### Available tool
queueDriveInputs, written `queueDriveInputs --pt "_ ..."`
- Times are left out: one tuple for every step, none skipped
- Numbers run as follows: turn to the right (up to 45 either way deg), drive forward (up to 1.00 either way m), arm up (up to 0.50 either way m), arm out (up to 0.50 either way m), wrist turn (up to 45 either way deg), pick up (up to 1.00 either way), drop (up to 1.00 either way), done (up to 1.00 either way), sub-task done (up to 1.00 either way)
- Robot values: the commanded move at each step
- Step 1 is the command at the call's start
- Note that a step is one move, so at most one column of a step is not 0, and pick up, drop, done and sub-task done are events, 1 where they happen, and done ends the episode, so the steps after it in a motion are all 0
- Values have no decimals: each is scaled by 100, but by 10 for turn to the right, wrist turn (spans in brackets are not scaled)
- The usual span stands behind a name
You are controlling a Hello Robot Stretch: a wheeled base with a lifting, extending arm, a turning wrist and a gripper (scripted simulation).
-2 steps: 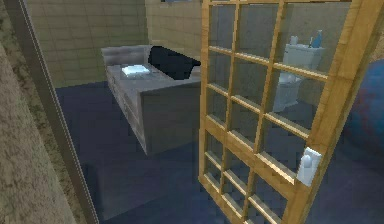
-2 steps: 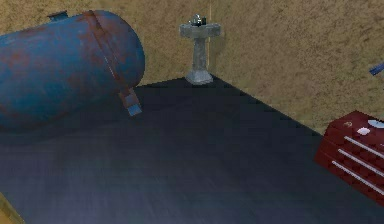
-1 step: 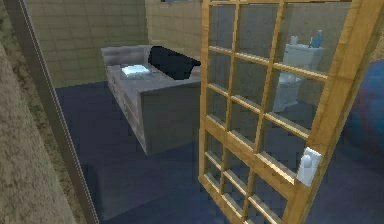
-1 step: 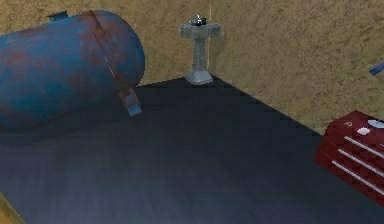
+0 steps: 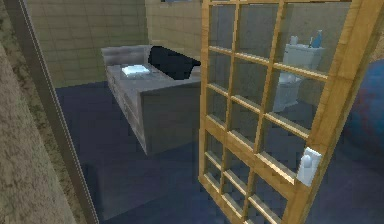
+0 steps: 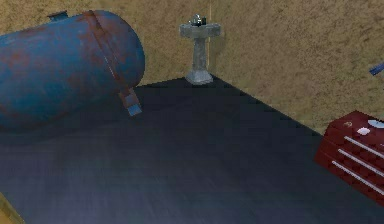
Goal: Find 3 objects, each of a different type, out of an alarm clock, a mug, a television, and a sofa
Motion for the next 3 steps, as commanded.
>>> queueDriveInputs --pt "-450 0 0 0 0 0 0 0 0" --pt "450 0 0 0 0 0 0 0 0" --pt "-450 0 0 0 0 0 0 0 0"
